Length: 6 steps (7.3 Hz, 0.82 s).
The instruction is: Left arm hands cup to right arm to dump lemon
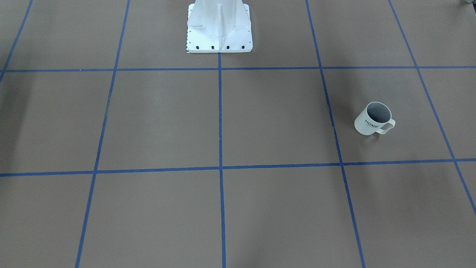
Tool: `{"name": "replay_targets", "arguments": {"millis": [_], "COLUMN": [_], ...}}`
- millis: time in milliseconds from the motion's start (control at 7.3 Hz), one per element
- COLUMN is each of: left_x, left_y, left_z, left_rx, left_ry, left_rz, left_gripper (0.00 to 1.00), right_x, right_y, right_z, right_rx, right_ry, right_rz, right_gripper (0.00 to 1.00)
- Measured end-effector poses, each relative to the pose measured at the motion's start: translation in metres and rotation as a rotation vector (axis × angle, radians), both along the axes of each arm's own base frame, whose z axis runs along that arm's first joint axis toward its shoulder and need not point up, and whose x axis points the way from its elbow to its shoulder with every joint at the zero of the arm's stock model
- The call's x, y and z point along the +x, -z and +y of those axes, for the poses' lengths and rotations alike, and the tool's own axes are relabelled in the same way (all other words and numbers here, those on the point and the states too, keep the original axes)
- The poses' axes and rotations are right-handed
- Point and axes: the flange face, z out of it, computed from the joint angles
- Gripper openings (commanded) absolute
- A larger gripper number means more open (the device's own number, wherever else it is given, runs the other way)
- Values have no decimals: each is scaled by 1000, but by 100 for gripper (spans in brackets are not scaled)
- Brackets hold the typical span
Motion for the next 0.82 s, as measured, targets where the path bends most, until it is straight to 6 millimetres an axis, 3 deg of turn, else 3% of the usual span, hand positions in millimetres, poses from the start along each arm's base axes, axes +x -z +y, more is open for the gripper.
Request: {"name": "replay_targets", "arguments": {"millis": [411,822], "left_x": [0,5], "left_y": [14,56], "left_z": [-7,-23], "left_rx": [22,108], "left_ry": [0,-7], "left_rz": [5,-1], "left_gripper": [100,100], "right_x": [0,0], "right_y": [9,17], "right_z": [-1,-3], "right_rx": [17,29], "right_ry": [-2,-4], "right_rz": [1,-1], "right_gripper": [100,100]}}
